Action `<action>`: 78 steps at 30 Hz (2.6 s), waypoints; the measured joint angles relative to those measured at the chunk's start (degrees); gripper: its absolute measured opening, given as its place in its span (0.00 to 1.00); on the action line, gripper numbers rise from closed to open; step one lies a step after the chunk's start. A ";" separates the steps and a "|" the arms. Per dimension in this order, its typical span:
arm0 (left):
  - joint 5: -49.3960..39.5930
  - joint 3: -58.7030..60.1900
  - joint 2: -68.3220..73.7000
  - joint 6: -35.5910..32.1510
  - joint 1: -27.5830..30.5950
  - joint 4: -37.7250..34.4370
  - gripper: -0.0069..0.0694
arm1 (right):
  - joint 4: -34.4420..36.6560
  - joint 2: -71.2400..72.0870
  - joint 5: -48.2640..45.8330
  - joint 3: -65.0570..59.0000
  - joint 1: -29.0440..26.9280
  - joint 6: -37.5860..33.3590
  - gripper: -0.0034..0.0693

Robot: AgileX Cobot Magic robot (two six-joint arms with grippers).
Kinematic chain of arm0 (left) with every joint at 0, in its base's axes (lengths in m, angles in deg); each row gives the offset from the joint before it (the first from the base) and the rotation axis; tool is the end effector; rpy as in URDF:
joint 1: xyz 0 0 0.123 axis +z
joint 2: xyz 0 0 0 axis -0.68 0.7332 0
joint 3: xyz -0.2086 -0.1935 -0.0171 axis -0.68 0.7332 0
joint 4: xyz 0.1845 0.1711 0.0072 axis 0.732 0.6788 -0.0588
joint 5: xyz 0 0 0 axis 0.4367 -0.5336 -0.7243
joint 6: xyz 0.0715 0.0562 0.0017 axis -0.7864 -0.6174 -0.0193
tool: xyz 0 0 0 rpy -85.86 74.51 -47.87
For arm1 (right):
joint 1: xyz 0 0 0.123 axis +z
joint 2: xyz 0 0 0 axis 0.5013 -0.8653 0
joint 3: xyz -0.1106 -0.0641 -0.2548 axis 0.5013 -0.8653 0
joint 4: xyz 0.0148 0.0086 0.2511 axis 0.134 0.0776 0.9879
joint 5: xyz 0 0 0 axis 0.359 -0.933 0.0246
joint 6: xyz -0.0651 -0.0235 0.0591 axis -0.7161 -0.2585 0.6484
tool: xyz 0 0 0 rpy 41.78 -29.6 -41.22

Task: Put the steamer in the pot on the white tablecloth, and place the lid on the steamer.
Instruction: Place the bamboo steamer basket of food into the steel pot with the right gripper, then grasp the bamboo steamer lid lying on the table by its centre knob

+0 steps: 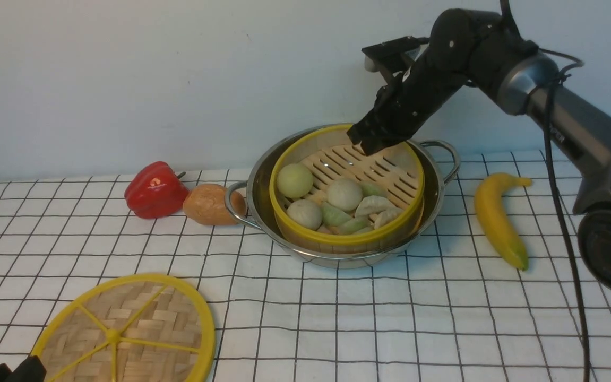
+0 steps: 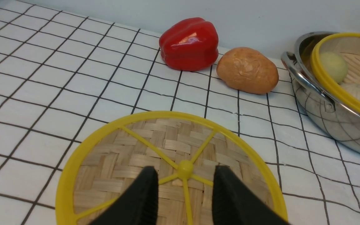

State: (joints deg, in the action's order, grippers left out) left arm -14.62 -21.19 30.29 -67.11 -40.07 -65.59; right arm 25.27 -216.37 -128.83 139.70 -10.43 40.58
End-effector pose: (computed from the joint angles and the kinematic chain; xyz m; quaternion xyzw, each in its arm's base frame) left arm 0.0807 -0.0004 0.1877 -0.1041 0.8132 -0.0731 0.5679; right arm 0.4995 0.2037 0.2137 -0.2368 0.9394 0.1544 0.1942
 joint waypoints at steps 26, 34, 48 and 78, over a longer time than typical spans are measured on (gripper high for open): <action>0.58 0.00 0.00 1.13 0.00 -1.52 0.41 | -17.53 28.28 0.13 10.32 0.79 20.43 0.03; 0.58 0.00 0.00 1.13 0.00 -1.57 0.41 | -2.16 33.92 0.07 10.39 0.84 20.62 0.05; 0.58 0.00 0.00 1.13 0.00 -1.57 0.41 | -6.24 40.34 0.18 -0.68 0.84 16.48 0.10; 0.58 0.00 0.00 1.13 0.00 -1.57 0.41 | -23.73 129.08 53.81 -132.26 -23.77 26.81 0.23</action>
State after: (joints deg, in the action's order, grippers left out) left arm -14.04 -21.19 30.29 -65.98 -40.07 -67.16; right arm 1.54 -87.29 -75.02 7.44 -34.20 67.39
